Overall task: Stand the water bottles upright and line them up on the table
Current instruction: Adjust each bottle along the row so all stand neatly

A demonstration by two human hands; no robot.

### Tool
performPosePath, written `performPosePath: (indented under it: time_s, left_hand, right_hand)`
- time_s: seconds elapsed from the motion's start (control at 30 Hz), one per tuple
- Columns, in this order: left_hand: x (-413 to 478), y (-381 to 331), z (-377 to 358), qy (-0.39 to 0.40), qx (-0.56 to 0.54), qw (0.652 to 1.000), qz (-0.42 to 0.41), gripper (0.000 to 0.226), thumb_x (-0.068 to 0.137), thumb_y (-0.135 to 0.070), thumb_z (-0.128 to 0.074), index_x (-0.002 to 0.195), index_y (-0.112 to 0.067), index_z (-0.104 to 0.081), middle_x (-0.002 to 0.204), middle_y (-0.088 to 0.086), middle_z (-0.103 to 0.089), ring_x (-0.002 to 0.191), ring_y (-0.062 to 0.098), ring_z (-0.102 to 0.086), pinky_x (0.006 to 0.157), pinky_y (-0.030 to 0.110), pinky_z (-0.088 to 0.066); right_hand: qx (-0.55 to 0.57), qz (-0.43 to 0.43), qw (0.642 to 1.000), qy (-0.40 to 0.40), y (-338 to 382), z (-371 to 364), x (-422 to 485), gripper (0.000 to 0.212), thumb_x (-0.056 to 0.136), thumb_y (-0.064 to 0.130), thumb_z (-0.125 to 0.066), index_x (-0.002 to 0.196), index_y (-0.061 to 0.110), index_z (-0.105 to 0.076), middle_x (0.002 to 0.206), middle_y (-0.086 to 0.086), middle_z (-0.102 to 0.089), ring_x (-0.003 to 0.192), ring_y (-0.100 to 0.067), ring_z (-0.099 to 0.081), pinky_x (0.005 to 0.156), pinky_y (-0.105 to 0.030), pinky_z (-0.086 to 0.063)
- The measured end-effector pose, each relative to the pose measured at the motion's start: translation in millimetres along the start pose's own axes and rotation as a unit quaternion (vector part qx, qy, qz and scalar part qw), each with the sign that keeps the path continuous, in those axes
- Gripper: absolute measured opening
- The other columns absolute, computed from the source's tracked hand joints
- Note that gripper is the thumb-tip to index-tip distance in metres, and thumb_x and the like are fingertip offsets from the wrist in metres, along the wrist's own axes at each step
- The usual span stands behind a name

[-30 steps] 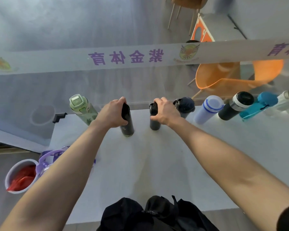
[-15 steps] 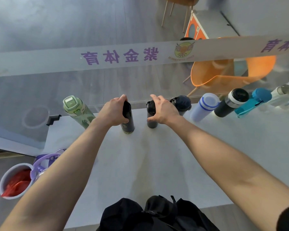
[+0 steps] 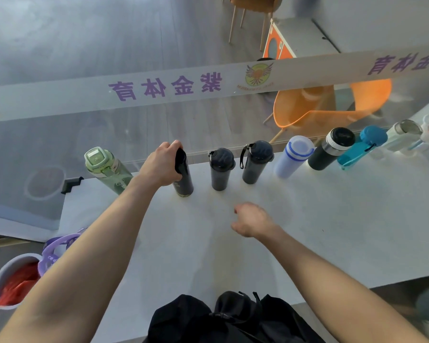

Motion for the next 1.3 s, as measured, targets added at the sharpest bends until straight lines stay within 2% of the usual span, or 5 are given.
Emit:
performPosePath:
  time_s: [0.4,0.67,0.83,1.0,1.3]
  left_hand:
    - [4,2,1,0.014,0.019,1.000,-0.015,0.070,0.071,-0.015,-0.087,0.128,-0.027,-0.049,0.112,0.002,-0.054,0.095,0.033,-0.060,0.077,0.048,-0.059]
    - [2,5,0,0.010,0.004,1.000,-0.006,0.068,0.069,-0.017,-0.087,0.125,-0.030,-0.049,0.109,0.002,-0.056,0.096,0.034,-0.060,0.079,0.050,-0.059]
    - [2,3,1,0.010,-0.008,1.000,-0.003,0.065,0.069,-0.016,-0.085,0.122,-0.030,-0.050,0.108,0.002,-0.057,0.096,0.033,-0.059,0.078,0.048,-0.059]
    - [1,1,2,0.010,-0.005,1.000,-0.003,0.065,0.069,-0.016,-0.085,0.120,-0.032,-0.049,0.107,0.001,-0.057,0.094,0.033,-0.060,0.078,0.051,-0.060]
    - [2,2,1,0.005,-0.007,1.000,-0.014,0.070,0.070,-0.016,-0.089,0.125,-0.032,-0.048,0.110,0.001,-0.055,0.094,0.036,-0.061,0.079,0.052,-0.061]
  right_hand:
    - [-0.020,0.031,0.999,0.001,15,-19,14,0.038,0.095,0.028,-0.063,0.131,0.015,-0.066,0.125,-0.009,-0.070,0.109,-0.032,-0.069,0.092,-0.038,-0.058]
    - [0.197,0.093,0.876,-0.429,24,52,17,0.061,0.078,0.046,-0.083,0.121,0.012,-0.055,0.115,-0.005,-0.050,0.102,-0.029,-0.056,0.074,-0.032,-0.049]
    - [0.191,0.113,0.934,-0.278,37,98,51,0.110,0.073,0.053,-0.088,0.164,0.029,-0.032,0.152,-0.015,-0.044,0.133,-0.037,-0.054,0.108,-0.048,-0.052]
    - [0.148,0.108,0.953,-0.241,40,104,65,0.072,0.079,0.039,-0.086,0.140,0.017,-0.054,0.122,-0.013,-0.057,0.109,-0.038,-0.066,0.097,-0.046,-0.056]
    - [0.142,0.089,0.952,-0.256,46,102,64,0.069,0.079,0.040,-0.089,0.132,0.018,-0.051,0.119,-0.010,-0.053,0.102,-0.038,-0.066,0.090,-0.043,-0.055]
Point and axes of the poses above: each hand's wrist, its own x-axis towards the middle knuckle, its own z-axis out of the back of the hand, y = z × x, the point moved 2 cm from there along x, towards the middle knuckle
